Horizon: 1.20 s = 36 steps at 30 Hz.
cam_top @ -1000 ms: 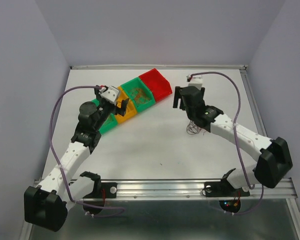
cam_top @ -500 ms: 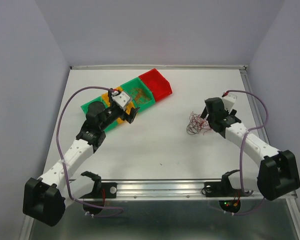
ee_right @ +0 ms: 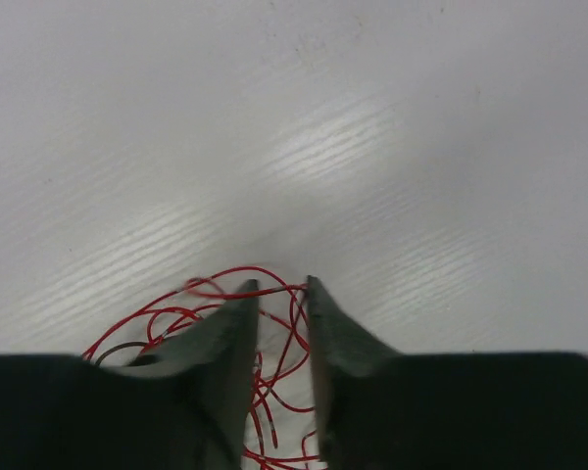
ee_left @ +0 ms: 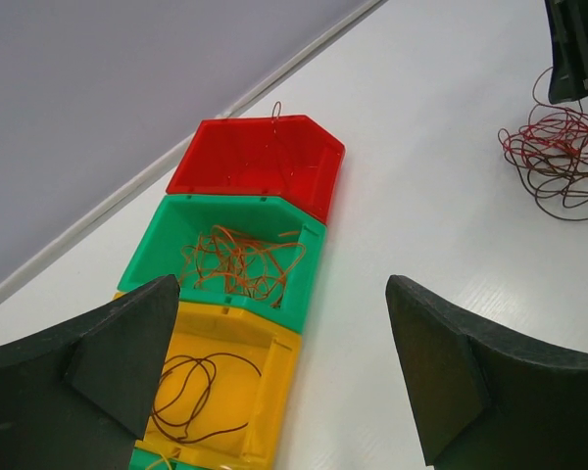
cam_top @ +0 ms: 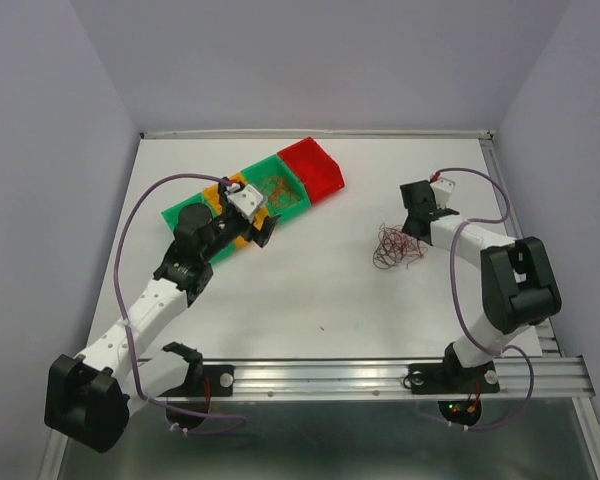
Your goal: Untangle the cables
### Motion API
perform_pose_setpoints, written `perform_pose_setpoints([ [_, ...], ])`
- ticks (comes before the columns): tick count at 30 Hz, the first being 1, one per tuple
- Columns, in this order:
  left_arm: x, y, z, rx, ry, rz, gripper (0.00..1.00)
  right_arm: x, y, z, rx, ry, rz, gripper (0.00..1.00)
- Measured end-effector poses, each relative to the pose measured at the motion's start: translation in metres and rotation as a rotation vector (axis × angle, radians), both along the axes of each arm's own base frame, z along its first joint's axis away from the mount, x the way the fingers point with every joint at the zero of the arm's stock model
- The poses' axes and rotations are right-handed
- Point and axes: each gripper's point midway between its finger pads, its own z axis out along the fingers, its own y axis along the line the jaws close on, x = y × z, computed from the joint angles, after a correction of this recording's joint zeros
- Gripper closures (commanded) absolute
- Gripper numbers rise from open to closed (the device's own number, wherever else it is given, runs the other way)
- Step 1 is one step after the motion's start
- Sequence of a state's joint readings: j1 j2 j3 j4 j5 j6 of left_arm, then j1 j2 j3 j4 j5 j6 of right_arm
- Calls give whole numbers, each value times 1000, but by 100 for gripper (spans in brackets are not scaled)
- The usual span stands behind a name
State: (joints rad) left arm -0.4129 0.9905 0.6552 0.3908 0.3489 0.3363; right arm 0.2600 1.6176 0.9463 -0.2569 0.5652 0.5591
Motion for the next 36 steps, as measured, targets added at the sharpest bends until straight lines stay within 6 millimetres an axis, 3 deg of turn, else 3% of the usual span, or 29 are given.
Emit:
perform_pose_setpoints([
  [1, 0, 0, 0, 1, 0, 1, 1, 3, 0, -1, 1, 0, 5, 99],
  [6, 1, -2, -4, 10, 8, -5, 1, 11, 9, 10, 37, -29, 63, 100],
  [9, -3, -18, -9, 30, 22, -57, 1, 12, 21, 39, 85, -92, 133, 99],
  [11, -8, -34, -12, 47, 26, -106, 1, 12, 32, 72, 136, -172, 198, 100],
  [12, -11, -44, -13, 56, 28, -135, 1, 10, 38, 104, 168, -254, 242, 99],
  [15, -16, -77, -23, 79, 58, -234, 1, -5, 50, 172, 233, -429, 329, 99],
  [17, -10, -93, -28, 88, 80, -270, 1, -21, 53, 226, 265, -569, 375, 100],
  [20, 5, -111, -37, 91, 112, -299, 1, -40, 56, 289, 296, -727, 426, 99],
  [23, 17, -128, -46, 73, 140, -319, 1, -55, 64, 342, 329, -838, 493, 99],
  [26, 23, -141, -52, 24, 152, -328, 1, -65, 74, 379, 364, -907, 563, 99],
  [31, 16, -162, -25, -80, 87, -401, 1, -76, 85, 414, 405, -966, 634, 99],
  [36, -1, -184, 10, -204, 30, -535, 1, -78, 92, 425, 437, -977, 664, 99],
])
